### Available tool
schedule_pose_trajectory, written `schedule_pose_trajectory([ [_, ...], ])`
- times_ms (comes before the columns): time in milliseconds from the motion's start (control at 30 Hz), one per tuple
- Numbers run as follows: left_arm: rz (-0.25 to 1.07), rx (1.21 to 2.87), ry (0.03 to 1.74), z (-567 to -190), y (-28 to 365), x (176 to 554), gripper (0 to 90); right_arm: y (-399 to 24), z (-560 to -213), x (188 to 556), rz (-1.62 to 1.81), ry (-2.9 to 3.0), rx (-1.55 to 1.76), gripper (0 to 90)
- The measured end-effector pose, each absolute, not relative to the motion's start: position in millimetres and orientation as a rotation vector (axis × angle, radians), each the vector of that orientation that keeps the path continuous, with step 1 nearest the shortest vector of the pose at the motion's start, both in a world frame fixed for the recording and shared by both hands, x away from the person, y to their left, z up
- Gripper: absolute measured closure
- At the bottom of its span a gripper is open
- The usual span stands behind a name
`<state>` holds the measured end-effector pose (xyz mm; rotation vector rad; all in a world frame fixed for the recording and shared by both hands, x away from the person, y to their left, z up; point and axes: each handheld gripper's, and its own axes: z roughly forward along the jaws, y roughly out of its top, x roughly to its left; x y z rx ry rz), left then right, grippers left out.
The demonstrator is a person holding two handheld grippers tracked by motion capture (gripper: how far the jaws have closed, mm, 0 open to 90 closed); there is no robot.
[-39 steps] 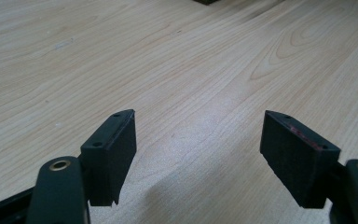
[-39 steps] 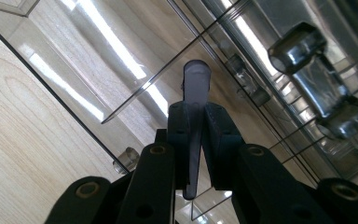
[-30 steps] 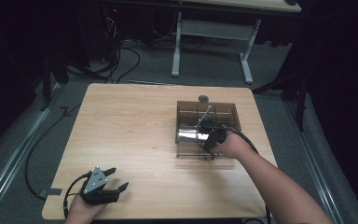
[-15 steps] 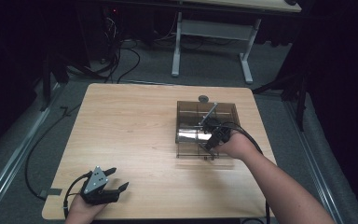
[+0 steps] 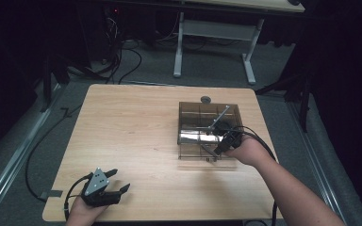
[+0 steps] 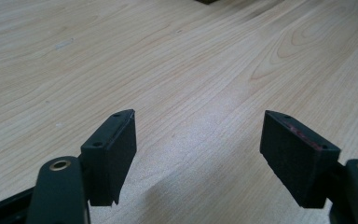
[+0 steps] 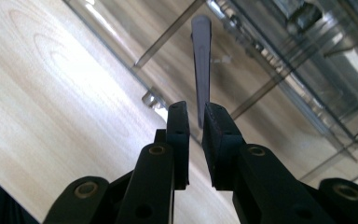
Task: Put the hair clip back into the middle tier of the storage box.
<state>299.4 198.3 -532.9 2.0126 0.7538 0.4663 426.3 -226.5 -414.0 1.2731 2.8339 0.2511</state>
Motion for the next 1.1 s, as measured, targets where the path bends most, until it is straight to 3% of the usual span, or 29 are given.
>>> schedule_pose_trajectory([
  [600, 0.466, 2.013, 0.754, -533, 198, 299, 27.4, -247, -423, 396, 0.255, 2.831, 1.347, 81.2],
  [1100, 0.474, 2.011, 0.754, -533, 198, 299, 27.3, -256, -458, 378, 0.321, 2.808, 1.324, 73.1],
])
